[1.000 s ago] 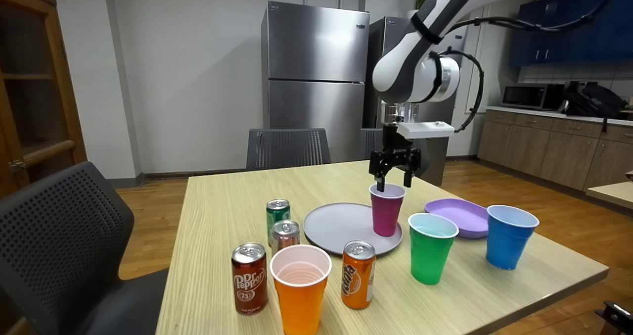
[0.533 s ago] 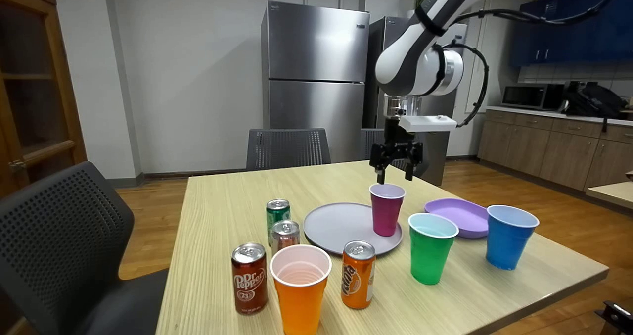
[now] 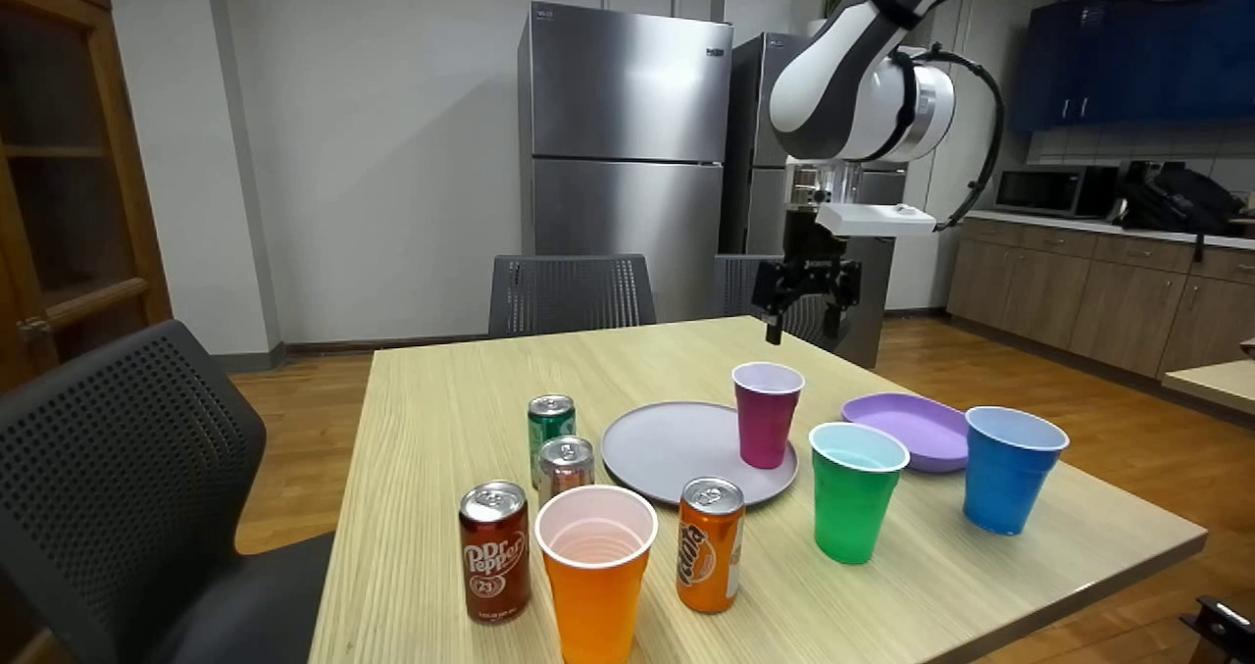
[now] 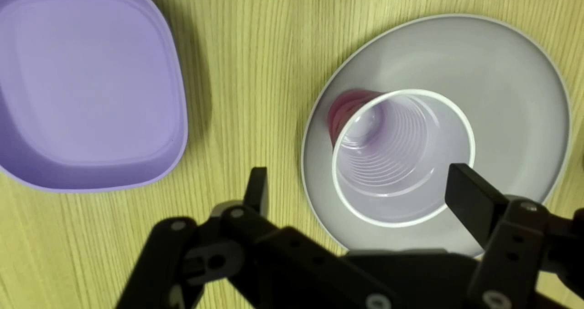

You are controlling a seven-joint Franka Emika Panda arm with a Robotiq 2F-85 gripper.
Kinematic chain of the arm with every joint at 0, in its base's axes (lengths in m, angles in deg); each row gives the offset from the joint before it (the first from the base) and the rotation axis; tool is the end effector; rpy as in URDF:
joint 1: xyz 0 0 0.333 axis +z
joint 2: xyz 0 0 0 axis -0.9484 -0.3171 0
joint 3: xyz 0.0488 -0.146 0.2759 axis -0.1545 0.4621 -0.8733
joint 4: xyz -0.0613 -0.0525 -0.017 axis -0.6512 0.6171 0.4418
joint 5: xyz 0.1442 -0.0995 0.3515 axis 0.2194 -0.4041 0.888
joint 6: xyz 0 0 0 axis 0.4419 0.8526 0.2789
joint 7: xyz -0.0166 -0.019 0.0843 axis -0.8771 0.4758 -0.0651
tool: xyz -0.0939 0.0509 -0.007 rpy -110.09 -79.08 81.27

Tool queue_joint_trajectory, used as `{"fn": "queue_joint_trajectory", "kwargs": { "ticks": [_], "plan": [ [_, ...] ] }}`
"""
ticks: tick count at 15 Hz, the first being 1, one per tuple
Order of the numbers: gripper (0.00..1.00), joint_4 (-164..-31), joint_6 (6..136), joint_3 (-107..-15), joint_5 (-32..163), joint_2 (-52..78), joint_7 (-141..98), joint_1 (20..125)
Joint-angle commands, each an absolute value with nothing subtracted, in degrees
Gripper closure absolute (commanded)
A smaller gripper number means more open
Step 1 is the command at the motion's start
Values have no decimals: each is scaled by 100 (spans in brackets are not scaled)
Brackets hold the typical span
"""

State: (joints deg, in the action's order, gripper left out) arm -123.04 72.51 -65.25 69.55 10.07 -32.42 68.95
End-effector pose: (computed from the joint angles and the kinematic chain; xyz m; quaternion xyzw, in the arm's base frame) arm 0.5891 -0.0241 0.2713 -0.9996 -0.0262 0.0068 0.0055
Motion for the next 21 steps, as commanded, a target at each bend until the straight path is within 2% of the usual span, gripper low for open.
{"fn": "queue_joint_trajectory", "kwargs": {
  "ticks": [1,21],
  "plan": [
    [0,-12975,7204,-6536,7036,1659,-3512,6815],
    [0,-15502,7390,-6308,6825,3436,-4355,6888]
  ]
}}
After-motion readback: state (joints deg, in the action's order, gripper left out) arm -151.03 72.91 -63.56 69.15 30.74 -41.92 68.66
